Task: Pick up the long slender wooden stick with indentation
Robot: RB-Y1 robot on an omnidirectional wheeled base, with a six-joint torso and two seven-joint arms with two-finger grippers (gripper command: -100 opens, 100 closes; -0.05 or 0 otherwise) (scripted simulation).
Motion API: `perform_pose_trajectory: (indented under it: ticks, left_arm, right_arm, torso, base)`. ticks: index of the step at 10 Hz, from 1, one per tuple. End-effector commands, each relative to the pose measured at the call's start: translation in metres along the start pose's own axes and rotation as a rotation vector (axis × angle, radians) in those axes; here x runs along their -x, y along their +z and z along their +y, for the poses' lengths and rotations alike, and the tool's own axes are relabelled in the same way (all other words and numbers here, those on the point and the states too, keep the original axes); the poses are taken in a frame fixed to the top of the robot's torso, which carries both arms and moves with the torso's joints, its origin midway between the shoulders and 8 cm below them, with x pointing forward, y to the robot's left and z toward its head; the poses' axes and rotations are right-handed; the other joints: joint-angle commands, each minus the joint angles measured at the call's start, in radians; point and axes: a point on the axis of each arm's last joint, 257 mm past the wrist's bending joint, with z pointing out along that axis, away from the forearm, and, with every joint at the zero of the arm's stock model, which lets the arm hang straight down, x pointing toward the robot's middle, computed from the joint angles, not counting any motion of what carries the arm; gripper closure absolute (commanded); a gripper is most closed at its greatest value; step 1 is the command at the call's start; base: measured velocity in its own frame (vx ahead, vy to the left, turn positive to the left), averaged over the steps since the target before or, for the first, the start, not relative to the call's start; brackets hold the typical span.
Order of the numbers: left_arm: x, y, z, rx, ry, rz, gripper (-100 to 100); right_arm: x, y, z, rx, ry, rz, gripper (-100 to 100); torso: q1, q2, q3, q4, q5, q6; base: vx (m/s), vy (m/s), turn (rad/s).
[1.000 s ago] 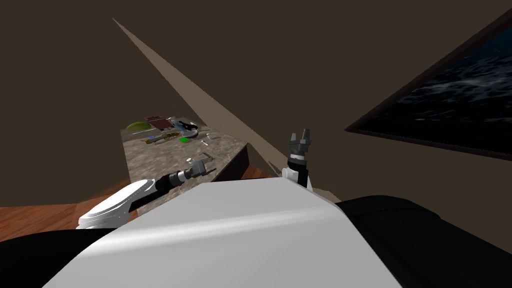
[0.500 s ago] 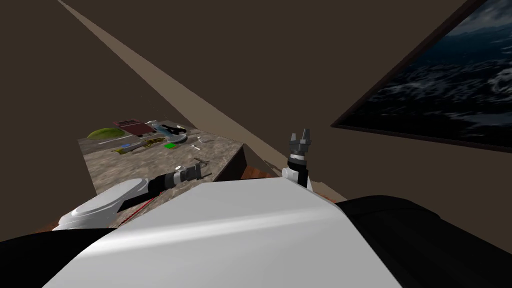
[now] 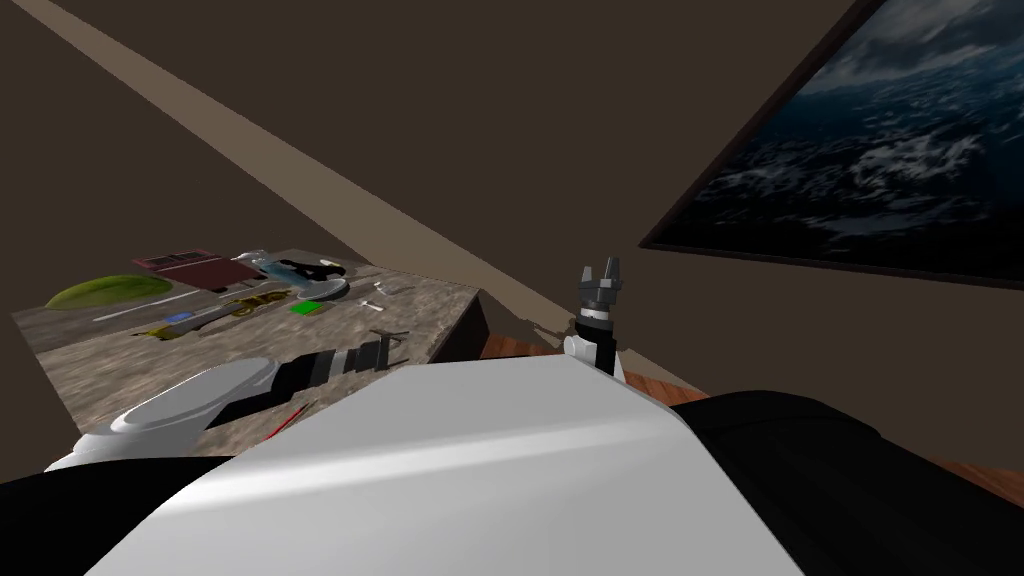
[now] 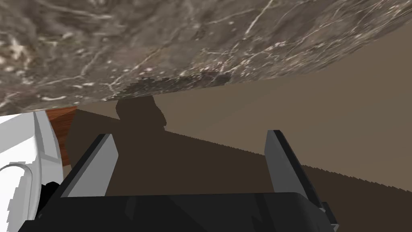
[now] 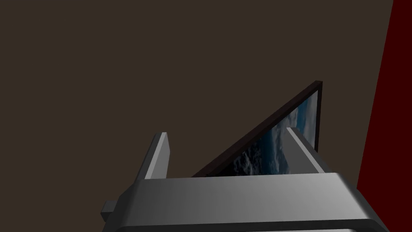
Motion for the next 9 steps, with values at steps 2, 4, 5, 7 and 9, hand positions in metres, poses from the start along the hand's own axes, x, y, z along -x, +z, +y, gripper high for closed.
perform_pose_trajectory:
  ticks: [2,4,5,7,9]
  left_arm:
    - [-0.028,-0.018,-0.008,-0.068,0.047,0.099,-100]
    - [-0.048,-0.032,-0.015,-0.115,0.072,0.165,-100]
    - [-0.050,-0.032,-0.016,-0.120,0.076,0.173,-100]
    - [-0.068,-0.046,-0.023,-0.164,0.095,0.232,-100]
    - [-0.097,-0.075,-0.035,-0.243,0.120,0.328,-100]
  right_arm:
    - [0.000,0.000,0.000,0.000,0.000,0.000,0]
    - [0.000,0.000,0.000,0.000,0.000,0.000,0]
    - [0.000,0.000,0.000,0.000,0.000,0.000,0]
    - [0.000,0.000,0.000,0.000,0.000,0.000,0]
    - [0.000,0.000,0.000,0.000,0.000,0.000,0]
  torso:
    - [0.000,0.000,0.000,0.000,0.000,-0.001]
    - [0.000,0.000,0.000,0.000,0.000,-0.001]
    - [0.000,0.000,0.000,0.000,0.000,-0.001]
    - [0.000,0.000,0.000,0.000,0.000,0.000]
    - [0.000,0.000,0.000,0.000,0.000,-0.001]
  base:
    - [0.014,0.027,-0.161]
    - [0.016,0.028,-0.168]
    - [0.015,0.029,-0.154]
    - [0.013,0.032,-0.196]
    - [0.020,0.040,-0.258]
